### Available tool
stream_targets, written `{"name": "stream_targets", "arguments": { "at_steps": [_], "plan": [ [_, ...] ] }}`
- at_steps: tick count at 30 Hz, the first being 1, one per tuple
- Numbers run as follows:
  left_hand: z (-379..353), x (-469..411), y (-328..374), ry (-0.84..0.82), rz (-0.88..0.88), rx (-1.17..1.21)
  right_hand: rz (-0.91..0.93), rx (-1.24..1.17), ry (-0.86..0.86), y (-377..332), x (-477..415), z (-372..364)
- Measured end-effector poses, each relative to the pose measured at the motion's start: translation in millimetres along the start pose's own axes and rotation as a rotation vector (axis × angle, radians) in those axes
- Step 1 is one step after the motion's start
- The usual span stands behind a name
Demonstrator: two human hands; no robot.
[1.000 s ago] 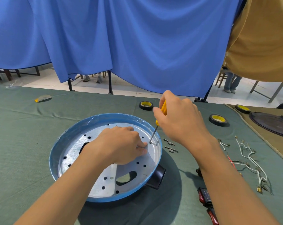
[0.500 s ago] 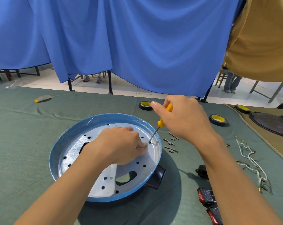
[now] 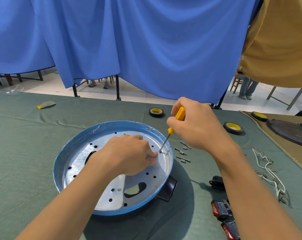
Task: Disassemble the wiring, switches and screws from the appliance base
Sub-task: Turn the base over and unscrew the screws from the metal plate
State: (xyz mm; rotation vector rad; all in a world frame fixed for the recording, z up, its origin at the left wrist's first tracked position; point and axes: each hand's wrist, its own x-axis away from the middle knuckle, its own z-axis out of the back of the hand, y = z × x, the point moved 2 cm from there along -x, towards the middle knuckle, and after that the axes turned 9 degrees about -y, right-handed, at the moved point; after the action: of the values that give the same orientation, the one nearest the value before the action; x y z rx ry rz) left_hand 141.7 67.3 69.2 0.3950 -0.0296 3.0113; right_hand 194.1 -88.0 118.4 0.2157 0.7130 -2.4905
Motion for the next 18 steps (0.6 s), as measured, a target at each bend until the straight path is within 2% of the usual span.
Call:
{"name": "stream_targets", "arguments": {
  "at_steps": [4,9,13,18],
  "plan": [
    [0.2,0.2,0.3,0.009,0.001,-0.013,-0.027,0.07,0.053,-0.8,1.2,-0.3],
    [0.7,0.4,0.6,0.008,0.006,-0.009,0.016,0.013,0.006,-1.1,0.4,-1.4],
    [1.0,1.4,1.2,0.012,0.006,-0.013,-0.015,0.055,0.065,-0.3,0.6,0.0],
    [1.6,1.9,1.2,0.002,0.009,-0.01,-0.056,0.044,0.002,3.7,-0.6,-0.9]
  ]
}}
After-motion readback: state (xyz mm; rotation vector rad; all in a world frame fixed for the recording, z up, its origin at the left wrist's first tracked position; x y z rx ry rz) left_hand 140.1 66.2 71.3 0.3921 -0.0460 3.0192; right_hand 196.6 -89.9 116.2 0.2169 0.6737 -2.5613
